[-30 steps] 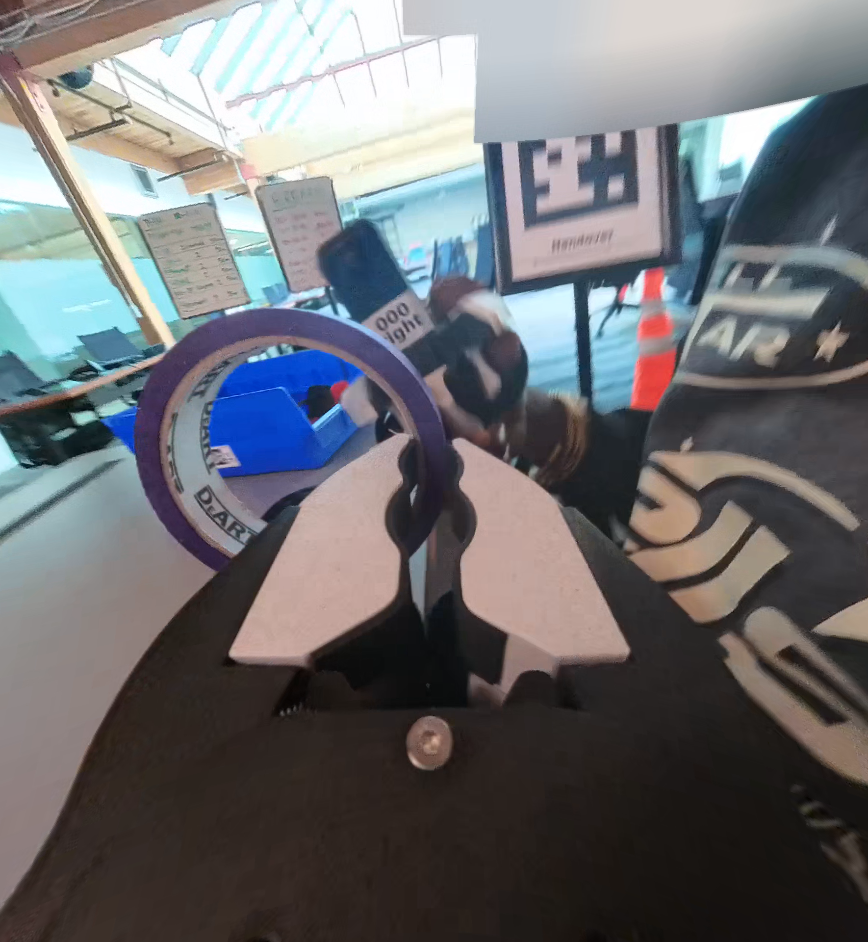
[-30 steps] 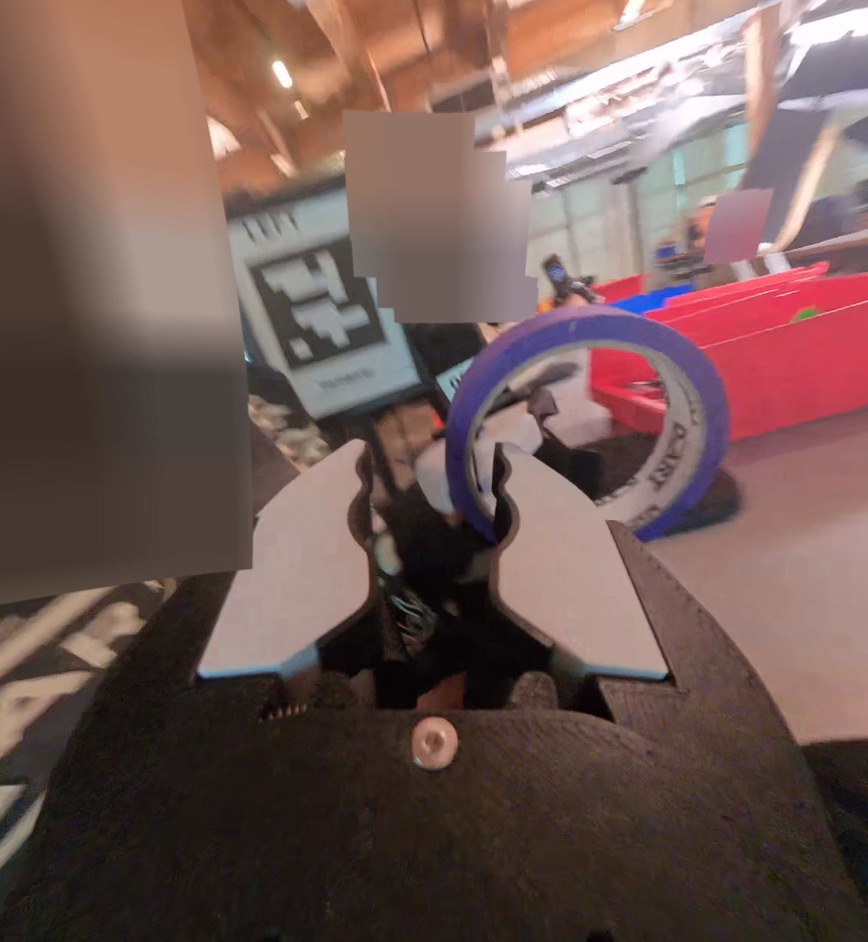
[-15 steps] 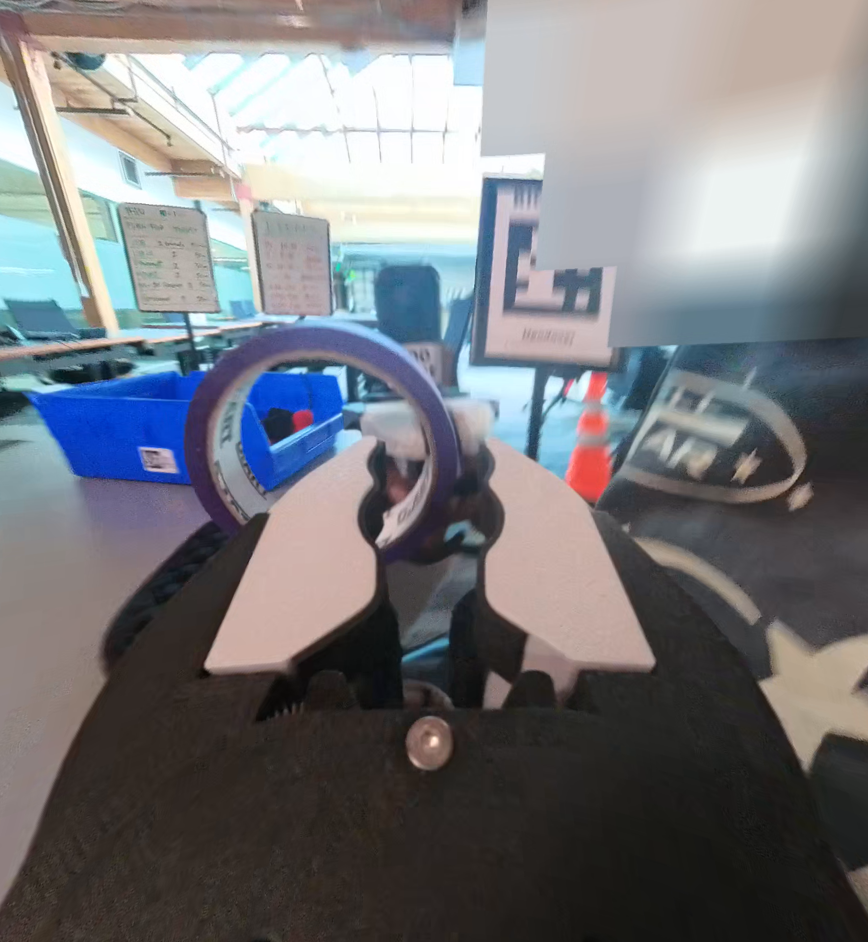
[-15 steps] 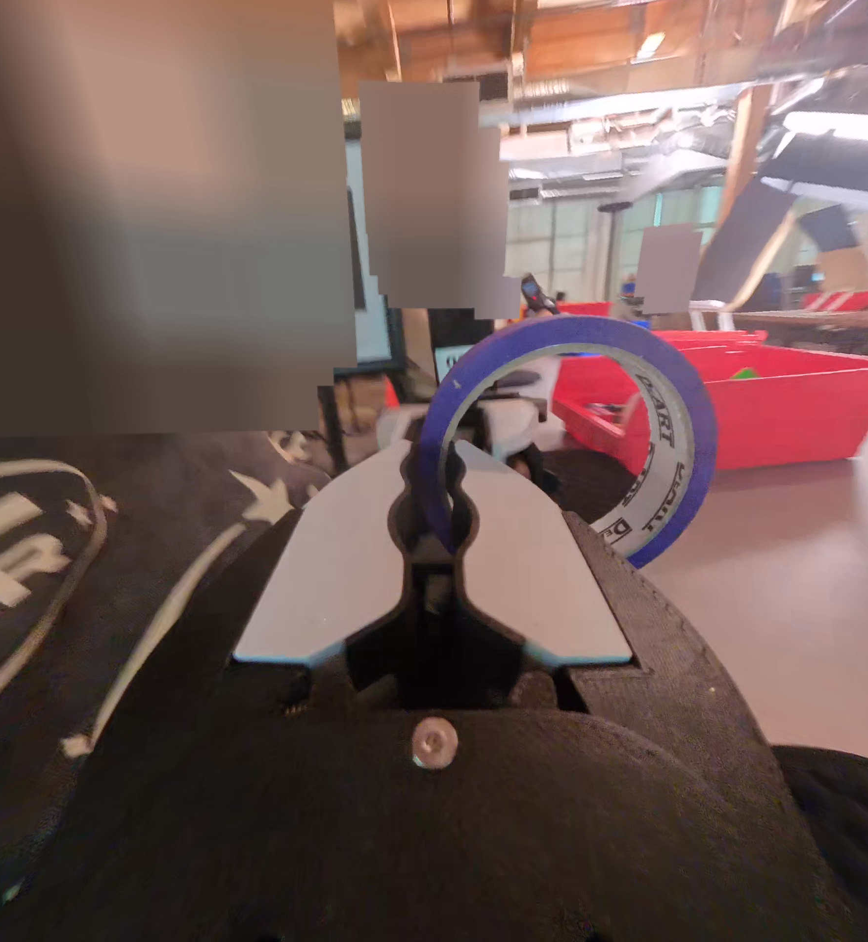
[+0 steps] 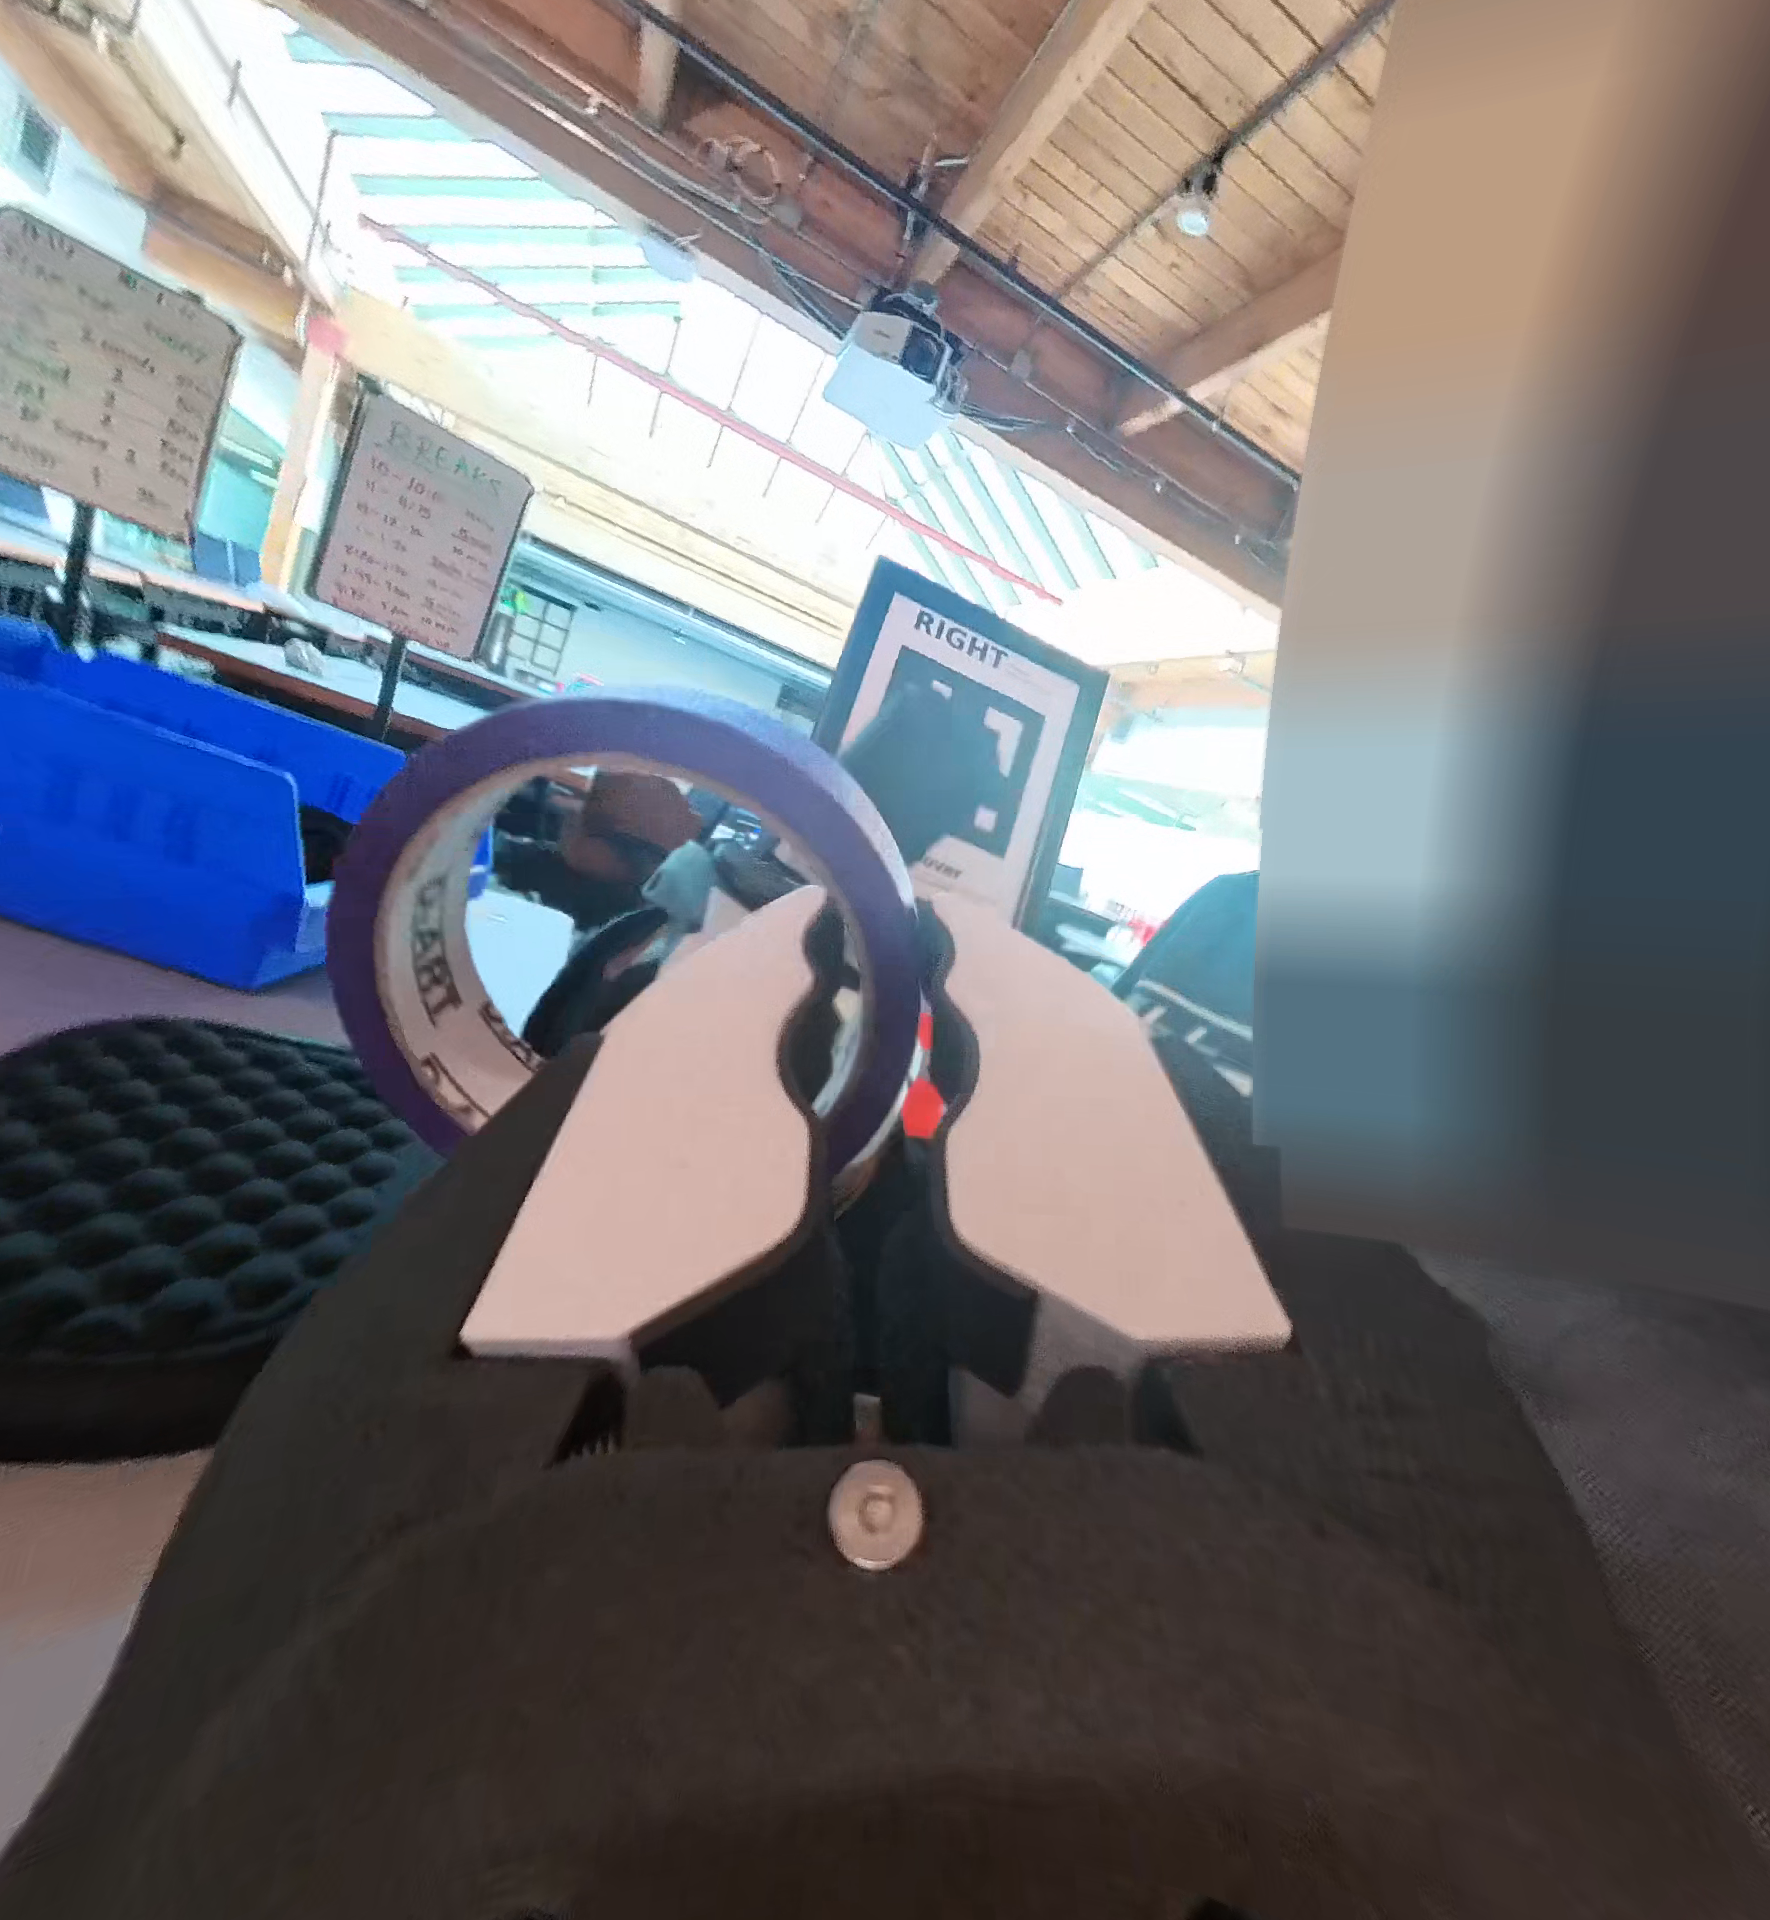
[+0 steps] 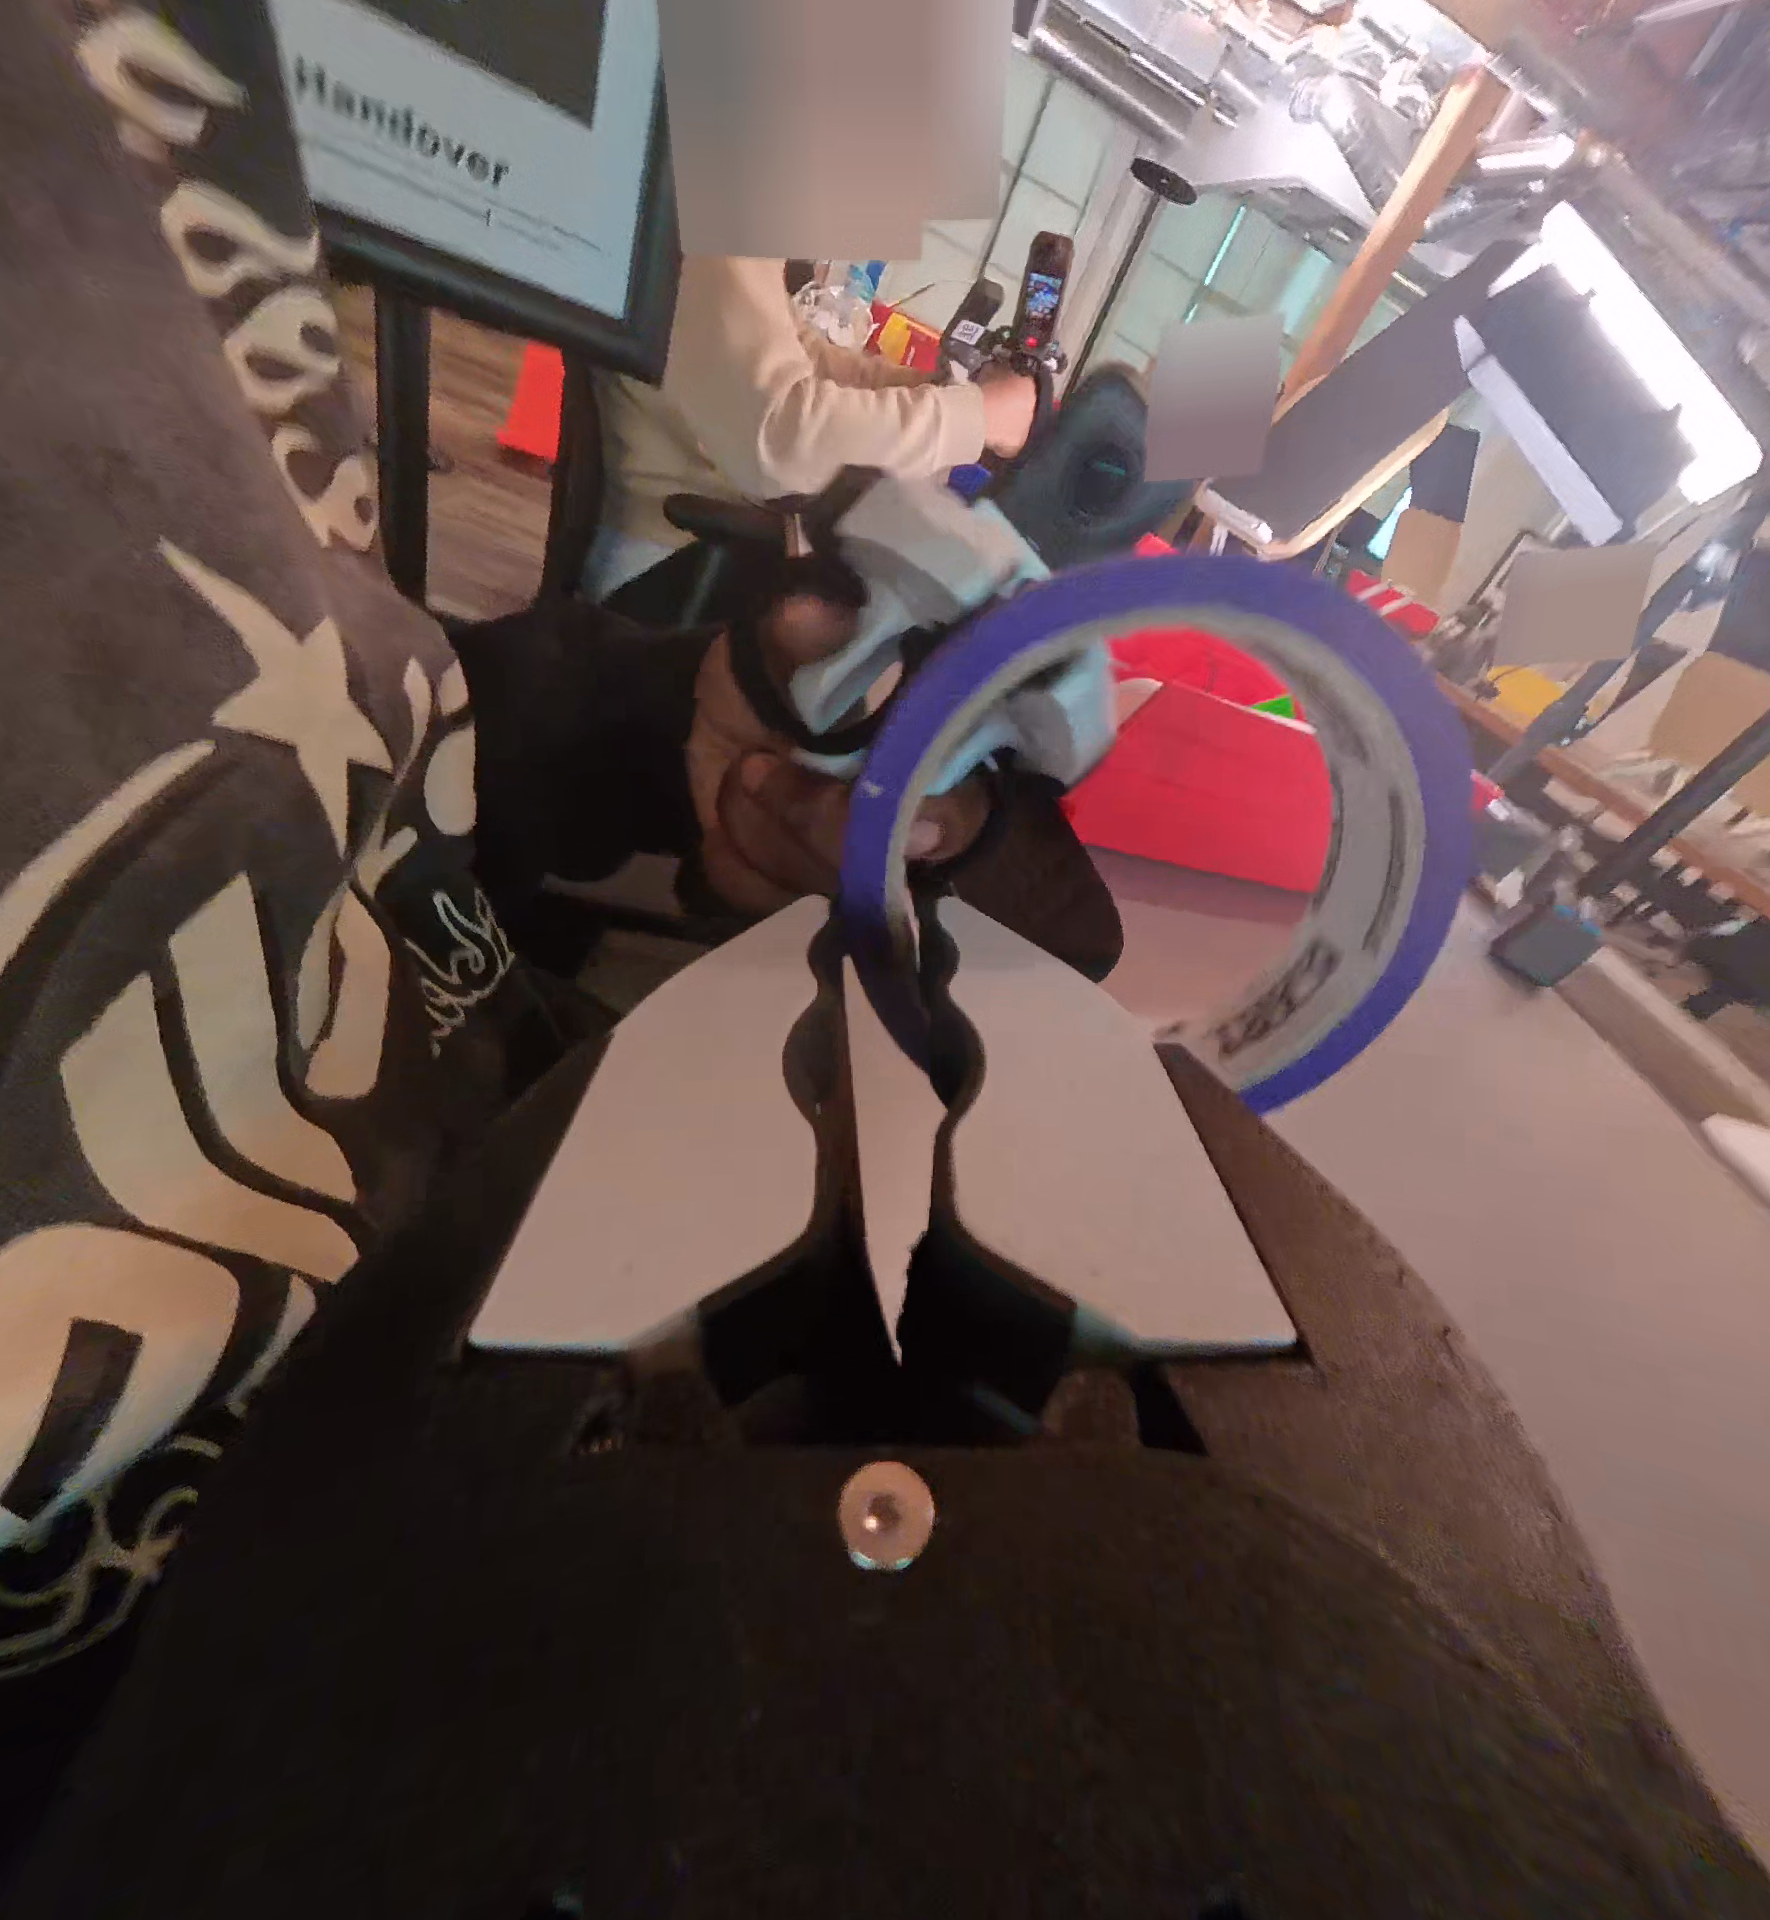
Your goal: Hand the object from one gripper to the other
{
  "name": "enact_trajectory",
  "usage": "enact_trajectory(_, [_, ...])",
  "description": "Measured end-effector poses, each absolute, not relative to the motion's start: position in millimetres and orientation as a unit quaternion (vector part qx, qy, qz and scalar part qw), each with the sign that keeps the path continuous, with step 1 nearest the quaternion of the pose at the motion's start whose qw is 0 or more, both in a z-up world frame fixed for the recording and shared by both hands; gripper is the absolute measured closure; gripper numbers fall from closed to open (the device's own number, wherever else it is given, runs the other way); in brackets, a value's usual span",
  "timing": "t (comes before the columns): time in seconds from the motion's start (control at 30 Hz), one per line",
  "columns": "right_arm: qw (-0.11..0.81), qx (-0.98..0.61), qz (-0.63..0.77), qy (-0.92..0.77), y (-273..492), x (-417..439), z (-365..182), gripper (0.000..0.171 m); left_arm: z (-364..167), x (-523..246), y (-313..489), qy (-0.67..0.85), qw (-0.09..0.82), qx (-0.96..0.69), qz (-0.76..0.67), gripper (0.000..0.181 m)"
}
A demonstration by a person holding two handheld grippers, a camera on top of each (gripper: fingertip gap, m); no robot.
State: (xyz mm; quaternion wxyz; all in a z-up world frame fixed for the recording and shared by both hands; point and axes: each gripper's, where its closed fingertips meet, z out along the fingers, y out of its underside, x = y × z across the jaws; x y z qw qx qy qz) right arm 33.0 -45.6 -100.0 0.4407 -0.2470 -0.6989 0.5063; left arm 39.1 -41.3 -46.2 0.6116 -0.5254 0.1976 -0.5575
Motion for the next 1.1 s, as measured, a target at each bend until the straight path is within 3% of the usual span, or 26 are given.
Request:
enact_trajectory(0.03, [0.42, -0.264, 0.533, -0.685, -44, 34, -98, 0.154, -47, 41, -42, 0.215, 0.626, -0.526, -0.534, 0.169])
enact_trajectory(0.13, [0.316, -0.284, 0.672, -0.606, -45, 48, -74, 0.134, -60, 45, -38, 0.27, 0.66, -0.553, -0.43, 0.171])
enact_trajectory(0.27, [0.19, -0.327, 0.782, -0.495, -33, 51, -53, 0.129, -81, 51, -33, 0.348, 0.673, -0.58, -0.298, 0.171])
enact_trajectory(0.47, [0.095, -0.36, 0.821, -0.434, -26, 44, -56, 0.149, -105, 57, -24, 0.427, 0.663, -0.594, -0.155, 0.171])
enact_trajectory(0.6, [0.137, -0.332, 0.801, -0.48, -32, 48, -60, 0.158, -102, 56, -24, 0.39, 0.661, -0.607, -0.206, 0.166])
enact_trajectory(0.67, [0.208, -0.326, 0.758, -0.524, -34, 45, -66, 0.16, -86, 54, -29, 0.338, 0.667, -0.593, -0.299, 0.151])
enact_trajectory(0.8, [0.332, -0.291, 0.648, -0.62, -42, 41, -81, 0.16, -54, 36, -32, 0.191, 0.633, -0.557, -0.502, 0.139])
enact_trajectory(0.97, [0.429, -0.235, 0.505, -0.711, -49, 35, -102, 0.16, -47, 20, -23, 0.085, 0.581, -0.54, -0.603, 0.145])
enact_trajectory(1.1, [0.461, -0.225, 0.459, -0.725, -47, 31, -107, 0.16, -48, 22, -27, 0.085, 0.548, -0.527, -0.644, 0.157])
